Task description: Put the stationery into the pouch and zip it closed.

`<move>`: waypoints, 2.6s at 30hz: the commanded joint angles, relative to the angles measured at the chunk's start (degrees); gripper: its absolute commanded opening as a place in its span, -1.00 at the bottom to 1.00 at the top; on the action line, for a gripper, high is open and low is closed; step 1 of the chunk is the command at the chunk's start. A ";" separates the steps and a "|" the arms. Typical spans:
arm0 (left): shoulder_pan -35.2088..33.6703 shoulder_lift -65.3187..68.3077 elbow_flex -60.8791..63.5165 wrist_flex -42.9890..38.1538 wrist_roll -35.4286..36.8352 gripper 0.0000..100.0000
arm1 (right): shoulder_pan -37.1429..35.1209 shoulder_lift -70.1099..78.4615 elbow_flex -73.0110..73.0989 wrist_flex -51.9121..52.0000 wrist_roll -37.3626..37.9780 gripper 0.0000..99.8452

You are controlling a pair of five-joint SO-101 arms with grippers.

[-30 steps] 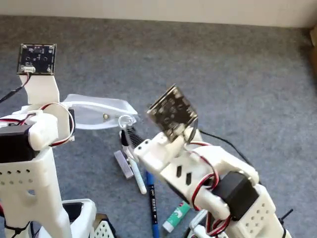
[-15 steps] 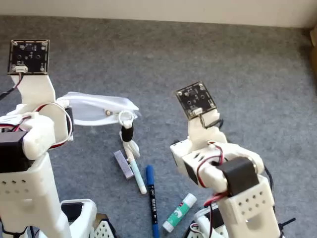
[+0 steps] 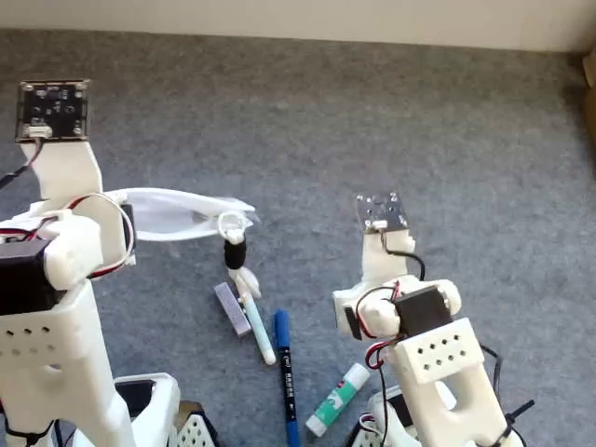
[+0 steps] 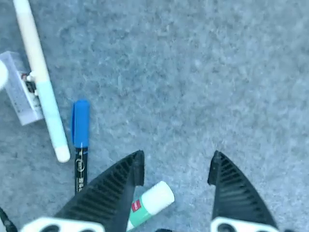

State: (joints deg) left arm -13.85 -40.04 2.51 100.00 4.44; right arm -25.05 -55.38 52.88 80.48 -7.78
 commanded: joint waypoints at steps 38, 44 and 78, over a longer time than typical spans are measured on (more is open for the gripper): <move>-15.08 -0.40 2.59 -0.09 -1.05 -0.98 | -26.42 38.46 -18.24 -14.64 -16.44 -0.58; -15.08 -0.40 2.59 -0.09 -1.05 -0.98 | -27.12 43.30 -18.24 -17.63 -16.44 -0.58; -14.90 -0.22 2.68 0.00 -1.05 -0.98 | -22.73 45.67 -17.98 -15.16 -12.40 -0.99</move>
State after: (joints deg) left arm -28.44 -40.22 5.32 100.00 3.82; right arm -48.97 -4.84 37.58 63.08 -20.88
